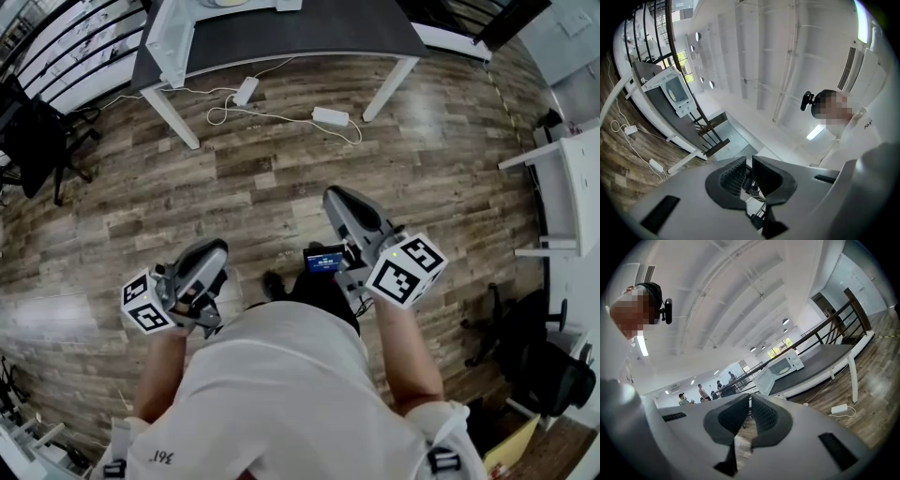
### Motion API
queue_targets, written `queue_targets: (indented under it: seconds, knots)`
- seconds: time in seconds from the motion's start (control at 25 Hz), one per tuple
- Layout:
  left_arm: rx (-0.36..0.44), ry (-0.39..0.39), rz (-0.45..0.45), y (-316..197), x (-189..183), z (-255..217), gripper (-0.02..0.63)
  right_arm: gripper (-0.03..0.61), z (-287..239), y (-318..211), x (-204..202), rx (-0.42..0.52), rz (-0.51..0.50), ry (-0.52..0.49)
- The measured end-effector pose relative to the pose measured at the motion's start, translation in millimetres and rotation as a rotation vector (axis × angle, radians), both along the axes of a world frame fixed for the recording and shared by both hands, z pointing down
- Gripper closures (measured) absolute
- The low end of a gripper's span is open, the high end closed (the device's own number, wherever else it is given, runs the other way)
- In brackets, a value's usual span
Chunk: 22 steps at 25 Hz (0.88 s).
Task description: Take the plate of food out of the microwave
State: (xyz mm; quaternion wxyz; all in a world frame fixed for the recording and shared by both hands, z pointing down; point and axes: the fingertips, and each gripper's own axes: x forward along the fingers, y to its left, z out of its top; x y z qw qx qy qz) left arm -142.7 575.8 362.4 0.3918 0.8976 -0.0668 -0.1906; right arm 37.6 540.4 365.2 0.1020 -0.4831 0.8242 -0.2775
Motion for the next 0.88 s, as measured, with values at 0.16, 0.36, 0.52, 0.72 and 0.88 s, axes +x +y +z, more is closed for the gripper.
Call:
queue_targets:
  seconds: [0.16, 0.36, 0.52, 0.72, 0.88]
  knots:
    - [-0.023, -0.023, -0.016, -14.3, 7.5, 7.2, 0.572, 0.583, 11.2, -19.8, 8.3, -0.008, -0.010, -0.002]
    - [-0.027, -0.039, -0.073, -50.1, 24.1, 14.5, 0.572, 0.583, 24.7, -64.4, 21.7, -0.009, -0.056, -0.015]
    - [-0.019, -0.032, -0.113, -93.3, 47.8, 9.6, 0.572, 0.583, 26.5, -119.1, 33.7, -0.002, -0.108, -0.013]
    - [-0.011, -0.017, -0.189, -155.4, 74.1, -2.8, 0.575, 0.583, 9.5, -187.8, 54.1, 0.041, -0.167, 0.045]
    - [-0.026, -0.018, -0.281, -203.8, 93.6, -0.9, 0.607, 0.583, 9.2, -230.9, 80.4, 0.046, -0.201, 0.075]
